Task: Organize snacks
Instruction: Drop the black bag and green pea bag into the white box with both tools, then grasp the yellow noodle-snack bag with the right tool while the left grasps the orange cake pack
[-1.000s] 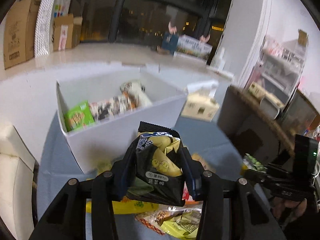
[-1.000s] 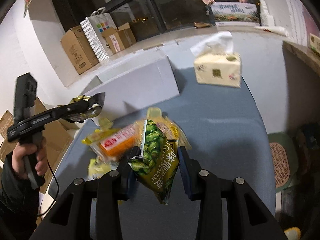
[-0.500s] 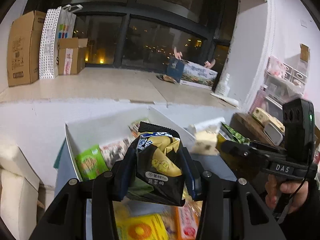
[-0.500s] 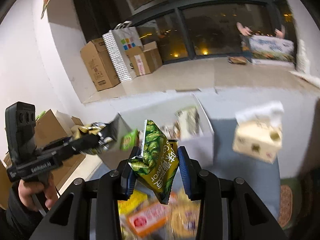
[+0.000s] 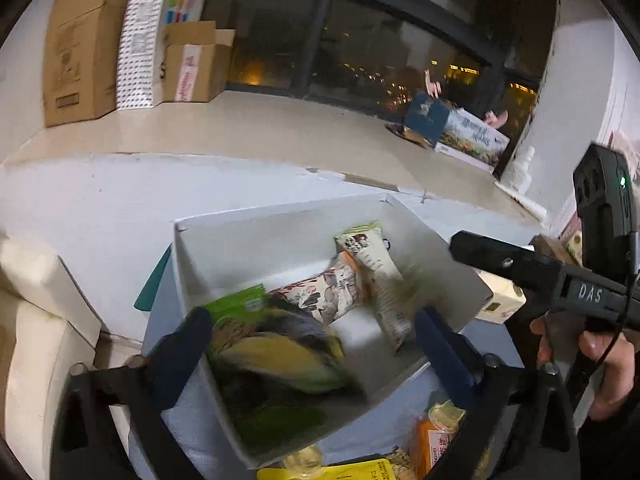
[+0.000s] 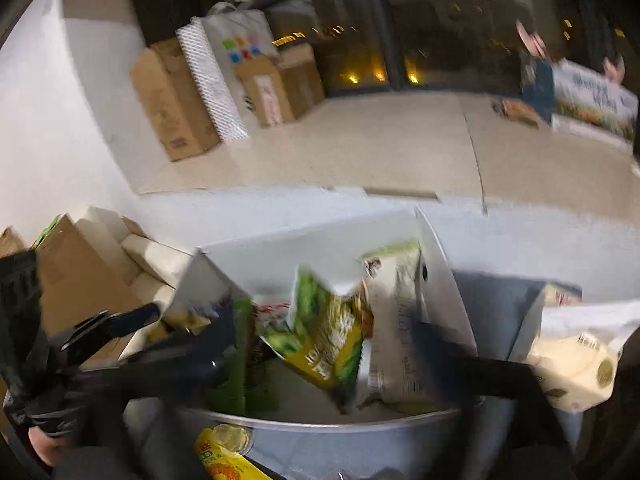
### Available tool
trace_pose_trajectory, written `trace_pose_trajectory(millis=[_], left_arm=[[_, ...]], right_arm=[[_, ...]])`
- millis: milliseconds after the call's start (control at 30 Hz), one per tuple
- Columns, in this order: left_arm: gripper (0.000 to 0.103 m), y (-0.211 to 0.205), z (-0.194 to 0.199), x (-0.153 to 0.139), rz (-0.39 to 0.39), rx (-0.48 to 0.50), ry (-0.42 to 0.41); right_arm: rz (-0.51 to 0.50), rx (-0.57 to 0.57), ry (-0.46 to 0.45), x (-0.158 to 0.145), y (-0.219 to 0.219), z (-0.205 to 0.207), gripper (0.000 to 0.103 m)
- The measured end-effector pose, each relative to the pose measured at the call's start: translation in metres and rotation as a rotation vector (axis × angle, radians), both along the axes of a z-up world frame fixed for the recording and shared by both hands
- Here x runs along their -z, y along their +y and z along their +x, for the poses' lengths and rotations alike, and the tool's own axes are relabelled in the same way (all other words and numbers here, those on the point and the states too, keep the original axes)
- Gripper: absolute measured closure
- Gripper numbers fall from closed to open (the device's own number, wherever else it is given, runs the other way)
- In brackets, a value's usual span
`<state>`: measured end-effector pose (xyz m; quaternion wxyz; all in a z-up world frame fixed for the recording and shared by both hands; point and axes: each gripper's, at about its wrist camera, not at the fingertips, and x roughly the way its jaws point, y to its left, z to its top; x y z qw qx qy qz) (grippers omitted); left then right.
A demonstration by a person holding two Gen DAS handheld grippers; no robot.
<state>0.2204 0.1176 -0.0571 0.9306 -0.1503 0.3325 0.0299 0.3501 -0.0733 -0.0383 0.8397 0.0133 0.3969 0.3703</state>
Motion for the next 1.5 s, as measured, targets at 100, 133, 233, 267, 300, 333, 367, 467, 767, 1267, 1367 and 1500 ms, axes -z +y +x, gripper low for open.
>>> trace_pose_trajectory(millis=[100, 133, 233, 267, 300, 333, 367, 467, 767, 1267, 1367, 1500], left_arm=[[0.0, 0.008, -0.01, 0.006, -0.043, 0.0, -0.006], [0.0, 0.009, -0.013, 0.007, -0.05, 0.0, -0.007], [0.0, 0.008, -0.023, 0.005, -0.047, -0.001, -0.013], [0.0, 0.006, -0.028, 0.004, -0.044, 0.002, -0.019], [0.0, 0.004, -0.034, 0.002, -0.042, 0.003, -0.025], [0.0, 0.002, -0.041, 0.0, -0.04, 0.005, -0.032], [0.0, -0.001, -0.049, -0.002, -0.038, 0.016, -0.043], [0.0, -0.015, -0.077, -0.01, -0.001, 0.05, -0.07], [0.0, -0.059, -0.168, -0.004, -0.011, 0.168, -0.12], [0.0, -0.111, -0.204, 0.036, -0.012, 0.238, -0.065], [0.0, -0.117, -0.204, 0.036, 0.01, 0.243, -0.044], [0.0, -0.125, -0.205, 0.035, 0.056, 0.271, -0.021]], right_arm=[[0.039, 0.025, 0.0, 0.003, -0.007, 0.0, 0.0], [0.05, 0.029, 0.012, 0.004, -0.01, -0.001, 0.0], [0.096, 0.023, 0.045, 0.002, -0.022, -0.009, 0.0], [0.1, 0.021, 0.047, 0.0, -0.025, -0.012, 0.0], [0.11, 0.015, 0.046, -0.002, -0.029, -0.017, 0.0], [0.123, 0.005, 0.042, -0.005, -0.034, -0.024, 0.0], [0.125, -0.006, 0.039, -0.009, -0.038, -0.031, 0.0], [0.134, -0.017, -0.009, -0.02, -0.059, -0.065, 0.0], [0.102, 0.021, -0.12, -0.007, -0.123, -0.159, 0.0], [0.005, 0.055, 0.075, 0.097, -0.168, -0.218, 0.0], [0.013, 0.058, 0.089, 0.099, -0.168, -0.203, 0.0], [-0.013, 0.043, 0.148, 0.107, -0.154, -0.171, 0.0]])
